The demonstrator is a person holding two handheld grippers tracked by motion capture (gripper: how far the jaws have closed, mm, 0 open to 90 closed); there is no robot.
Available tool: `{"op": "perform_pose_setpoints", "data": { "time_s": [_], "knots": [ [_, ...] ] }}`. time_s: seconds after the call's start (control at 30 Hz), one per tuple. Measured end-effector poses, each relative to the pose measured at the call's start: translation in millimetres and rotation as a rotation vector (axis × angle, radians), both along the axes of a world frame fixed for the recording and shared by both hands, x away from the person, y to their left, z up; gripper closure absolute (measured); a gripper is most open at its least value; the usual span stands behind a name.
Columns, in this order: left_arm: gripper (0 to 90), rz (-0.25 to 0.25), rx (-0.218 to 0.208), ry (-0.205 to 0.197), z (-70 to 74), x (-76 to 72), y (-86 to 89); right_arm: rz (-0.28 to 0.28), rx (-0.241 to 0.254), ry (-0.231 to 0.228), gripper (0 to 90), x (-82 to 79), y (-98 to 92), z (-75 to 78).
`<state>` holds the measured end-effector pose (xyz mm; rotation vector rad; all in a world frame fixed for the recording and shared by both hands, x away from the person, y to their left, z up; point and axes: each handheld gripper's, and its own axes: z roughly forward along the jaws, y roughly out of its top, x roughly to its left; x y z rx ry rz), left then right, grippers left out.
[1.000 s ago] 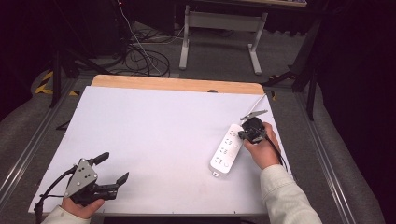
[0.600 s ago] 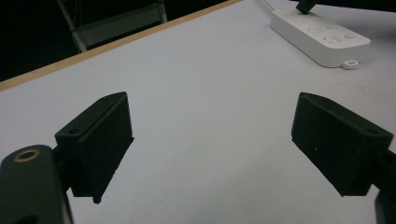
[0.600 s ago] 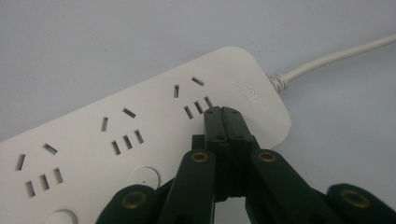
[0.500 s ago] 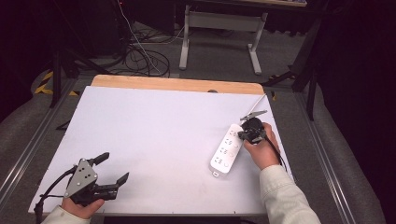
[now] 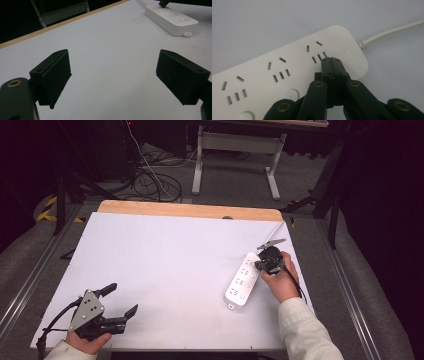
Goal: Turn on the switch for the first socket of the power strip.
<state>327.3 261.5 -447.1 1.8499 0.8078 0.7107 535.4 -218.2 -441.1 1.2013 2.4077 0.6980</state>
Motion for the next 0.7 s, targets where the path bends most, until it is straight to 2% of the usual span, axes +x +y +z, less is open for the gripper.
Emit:
{"op": "perform_pose_setpoints", "data": {
  "time_s": [0.03, 0.17, 0.4, 0.5, 0.7],
  "knots": [
    [13.3, 0.001, -0.001, 0.002, 0.0, -0.1, 0.0, 0.007, 0.008, 0.007, 90.0, 0.0, 0.3, 0.2],
    [13.3, 0.001, 0.000, 0.002, 0.1, 0.0, -0.1, 0.004, 0.024, -0.032, 90.0, -3.4, -0.2, 6.1],
    [13.3, 0.003, -0.005, 0.003, -0.1, 0.3, -0.3, 0.009, 0.055, -0.061, 90.0, -8.8, -2.6, 16.6],
    [13.3, 0.002, -0.003, 0.003, 0.1, 0.4, 0.1, 0.013, 0.076, -0.083, 90.0, -13.8, -4.8, 25.5],
    [13.3, 0.005, -0.004, 0.003, 0.0, 0.3, -0.4, 0.026, 0.083, -0.105, 90.0, -21.2, -4.3, 35.2]
  ]
}}
